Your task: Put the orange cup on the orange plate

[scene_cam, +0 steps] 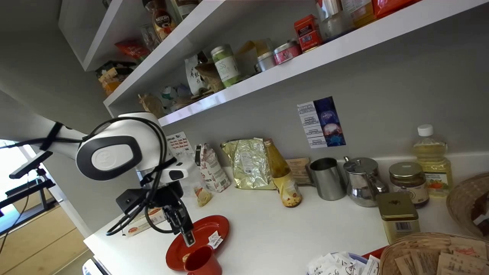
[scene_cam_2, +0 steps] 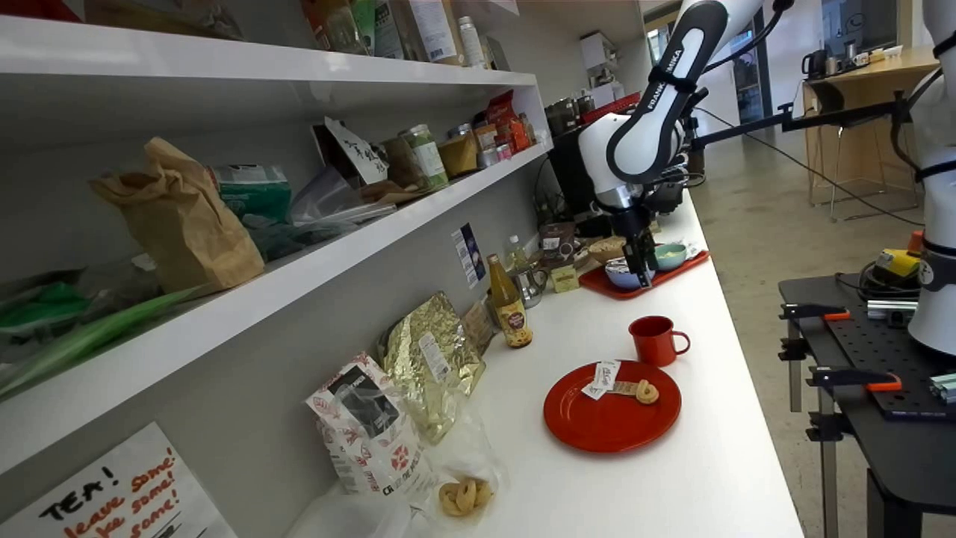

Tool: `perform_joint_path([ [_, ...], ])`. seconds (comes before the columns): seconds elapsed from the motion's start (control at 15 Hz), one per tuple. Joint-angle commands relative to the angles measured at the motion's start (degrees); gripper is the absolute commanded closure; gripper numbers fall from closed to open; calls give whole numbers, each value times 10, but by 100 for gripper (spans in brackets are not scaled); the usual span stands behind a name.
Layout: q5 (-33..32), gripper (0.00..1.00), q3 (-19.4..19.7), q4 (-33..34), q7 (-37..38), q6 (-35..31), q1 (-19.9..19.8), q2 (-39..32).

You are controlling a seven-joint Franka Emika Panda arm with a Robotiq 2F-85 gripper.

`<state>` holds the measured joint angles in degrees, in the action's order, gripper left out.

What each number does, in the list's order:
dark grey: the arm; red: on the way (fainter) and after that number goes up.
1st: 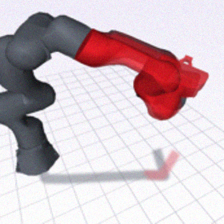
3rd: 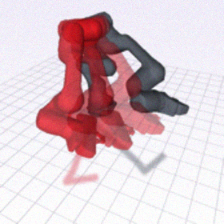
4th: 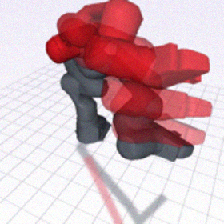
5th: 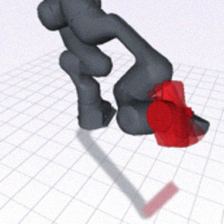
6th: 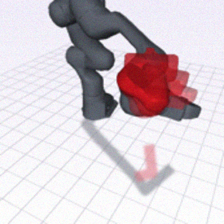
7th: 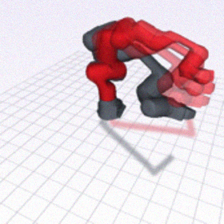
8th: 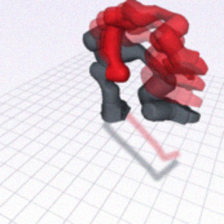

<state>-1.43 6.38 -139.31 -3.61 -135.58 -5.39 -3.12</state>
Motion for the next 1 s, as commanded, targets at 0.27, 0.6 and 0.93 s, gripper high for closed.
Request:
perform_joint_path([
  [0.27, 14, 0, -8, 65, 36, -20, 2, -91],
  [0.6, 12, 0, -12, 80, 47, -22, 2, -145],
  [0.93, 15, 0, -10, 90, 46, -19, -3, -192],
])
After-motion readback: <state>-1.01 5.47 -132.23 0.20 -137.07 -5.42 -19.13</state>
